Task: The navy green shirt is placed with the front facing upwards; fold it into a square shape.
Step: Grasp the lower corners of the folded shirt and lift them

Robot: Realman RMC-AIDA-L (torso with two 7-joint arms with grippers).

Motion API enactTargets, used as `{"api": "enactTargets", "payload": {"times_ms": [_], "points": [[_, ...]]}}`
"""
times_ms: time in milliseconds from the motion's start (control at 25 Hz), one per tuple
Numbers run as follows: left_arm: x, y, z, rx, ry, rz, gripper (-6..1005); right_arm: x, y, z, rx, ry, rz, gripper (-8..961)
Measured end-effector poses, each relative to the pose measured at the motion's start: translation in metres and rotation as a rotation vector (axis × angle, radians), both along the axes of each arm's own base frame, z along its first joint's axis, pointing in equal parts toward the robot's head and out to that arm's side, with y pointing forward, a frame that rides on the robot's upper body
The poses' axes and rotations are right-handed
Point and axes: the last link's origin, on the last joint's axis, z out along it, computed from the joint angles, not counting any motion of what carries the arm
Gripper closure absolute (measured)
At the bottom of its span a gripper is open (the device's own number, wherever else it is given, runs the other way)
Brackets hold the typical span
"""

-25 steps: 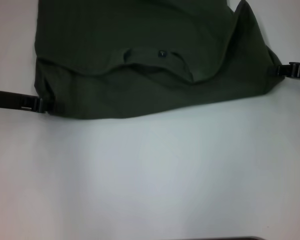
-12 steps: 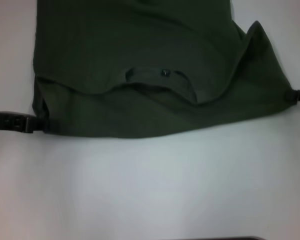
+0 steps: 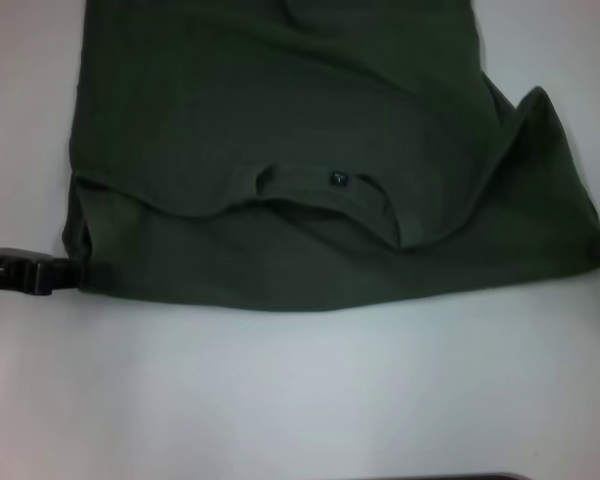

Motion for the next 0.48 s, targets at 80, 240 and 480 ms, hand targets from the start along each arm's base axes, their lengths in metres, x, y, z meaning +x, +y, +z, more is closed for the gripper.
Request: {"api": "enactTargets", "payload": {"times_ms": [80,240,480], "points": [[-0.001,-0.004,0.0,-0.012,-0.003,-0.006,959,0.003,-0.008,-0.001,-0.006,0.0,-0.001,922],[-0.004,-0.01,0.002,-0.03,-0.009,-0.01,959,0.007,-0.025,-0.001,-0.018,0.005,0.003,922],[-0.008,-0.024,0.002,-0.059,-0.03,-0.011,959,0.011,-0.045,0.001,-0.036,0.014,0.015,921]]}}
